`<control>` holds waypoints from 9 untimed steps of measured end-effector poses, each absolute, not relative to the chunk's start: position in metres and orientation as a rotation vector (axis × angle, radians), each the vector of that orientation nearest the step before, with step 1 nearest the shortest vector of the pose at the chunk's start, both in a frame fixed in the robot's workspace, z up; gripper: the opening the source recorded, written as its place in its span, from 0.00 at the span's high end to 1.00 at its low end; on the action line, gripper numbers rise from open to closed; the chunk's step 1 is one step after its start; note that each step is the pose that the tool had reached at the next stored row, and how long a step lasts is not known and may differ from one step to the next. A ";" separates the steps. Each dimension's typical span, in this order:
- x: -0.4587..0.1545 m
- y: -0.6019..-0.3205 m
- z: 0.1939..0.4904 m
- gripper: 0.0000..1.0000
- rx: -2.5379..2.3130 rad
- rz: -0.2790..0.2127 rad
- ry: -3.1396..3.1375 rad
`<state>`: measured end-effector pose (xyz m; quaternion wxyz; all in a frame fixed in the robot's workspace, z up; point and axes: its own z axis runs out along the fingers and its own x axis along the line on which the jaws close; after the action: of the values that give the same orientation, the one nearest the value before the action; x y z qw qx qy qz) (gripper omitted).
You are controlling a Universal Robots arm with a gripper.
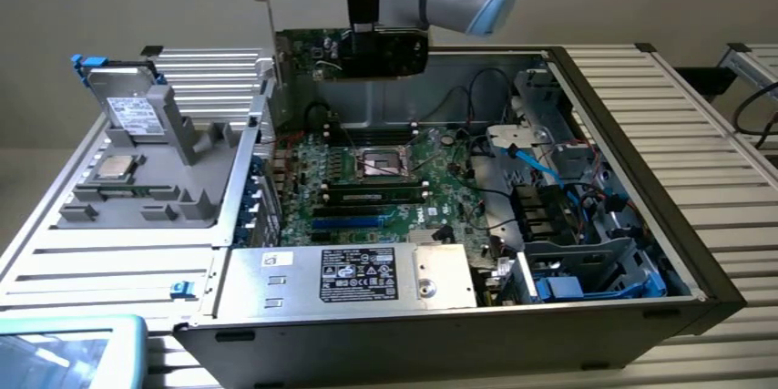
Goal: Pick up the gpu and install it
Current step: 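Pick up the gpu and move the gpu toward the slot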
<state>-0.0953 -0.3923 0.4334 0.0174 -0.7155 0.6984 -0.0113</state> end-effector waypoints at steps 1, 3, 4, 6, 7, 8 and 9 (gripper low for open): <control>-0.095 -0.394 0.433 0.73 -2.220 -0.035 2.173; -0.095 -0.398 0.431 0.73 -2.212 -0.035 2.181; -0.095 -0.399 0.431 0.73 -2.208 -0.035 2.186; -0.095 -0.403 0.429 0.73 -2.200 -0.036 2.193; -0.095 -0.404 0.429 0.73 -2.196 -0.036 2.198; -0.095 -0.406 0.428 0.73 -2.192 -0.036 2.202; -0.095 -0.407 0.428 0.73 -2.187 -0.036 2.207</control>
<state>-0.0953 -0.4073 0.4279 0.0171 -0.7037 0.7102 -0.0116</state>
